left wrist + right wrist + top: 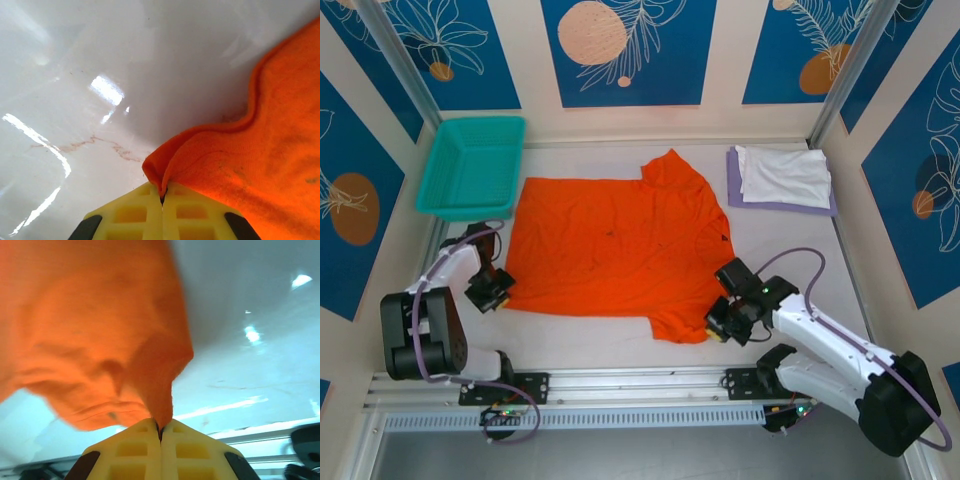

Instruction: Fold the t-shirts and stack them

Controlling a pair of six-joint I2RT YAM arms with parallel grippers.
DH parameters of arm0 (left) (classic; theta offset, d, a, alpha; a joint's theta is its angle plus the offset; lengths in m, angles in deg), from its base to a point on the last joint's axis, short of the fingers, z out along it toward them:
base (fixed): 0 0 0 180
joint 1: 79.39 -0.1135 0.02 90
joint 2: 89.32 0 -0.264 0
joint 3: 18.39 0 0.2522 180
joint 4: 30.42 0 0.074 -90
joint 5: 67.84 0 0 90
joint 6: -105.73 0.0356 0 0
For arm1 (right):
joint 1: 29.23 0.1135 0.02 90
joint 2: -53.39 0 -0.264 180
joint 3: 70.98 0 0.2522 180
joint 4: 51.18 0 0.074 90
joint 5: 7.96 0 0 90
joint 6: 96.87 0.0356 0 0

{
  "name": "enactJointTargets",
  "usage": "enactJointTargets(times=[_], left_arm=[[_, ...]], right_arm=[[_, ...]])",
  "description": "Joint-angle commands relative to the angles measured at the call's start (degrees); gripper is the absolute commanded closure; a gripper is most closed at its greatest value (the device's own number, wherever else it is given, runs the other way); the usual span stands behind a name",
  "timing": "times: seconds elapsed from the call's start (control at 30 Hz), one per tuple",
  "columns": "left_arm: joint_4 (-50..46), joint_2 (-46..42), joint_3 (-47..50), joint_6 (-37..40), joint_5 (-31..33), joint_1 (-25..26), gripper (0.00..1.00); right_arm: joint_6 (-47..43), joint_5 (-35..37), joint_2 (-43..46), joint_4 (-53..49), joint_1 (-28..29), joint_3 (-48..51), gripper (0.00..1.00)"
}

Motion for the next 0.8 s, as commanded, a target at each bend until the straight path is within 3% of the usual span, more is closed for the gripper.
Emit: enactJointTargets(times=[0.0,0.2,0.43,0.77], left_arm=[[-5.26,-1.83,-2.94,3.8,0.93,-0.91,1.0],[-7.67,1.83,-8.74,4.95,-2.42,-0.77,1.0],[-9.25,10.9,-18.83,6.0,-5.23,-0.37,1.0],[-12.4,27.56,-35.99,6.01,-5.28,0.76,1.0]], right_arm=[[-1.38,2.11,0.53,-1.75,-1.05,-5.3,1.0],[-5.87,0.41,-8.36,-2.43,-6.41,-16.61,1.0],[-12.81,-2.06,-25.09,-2.27,-14.03,-32.68,1.0],[-22.51,1.41,-52.14,-7.39,-17.35,-56.81,1.0]])
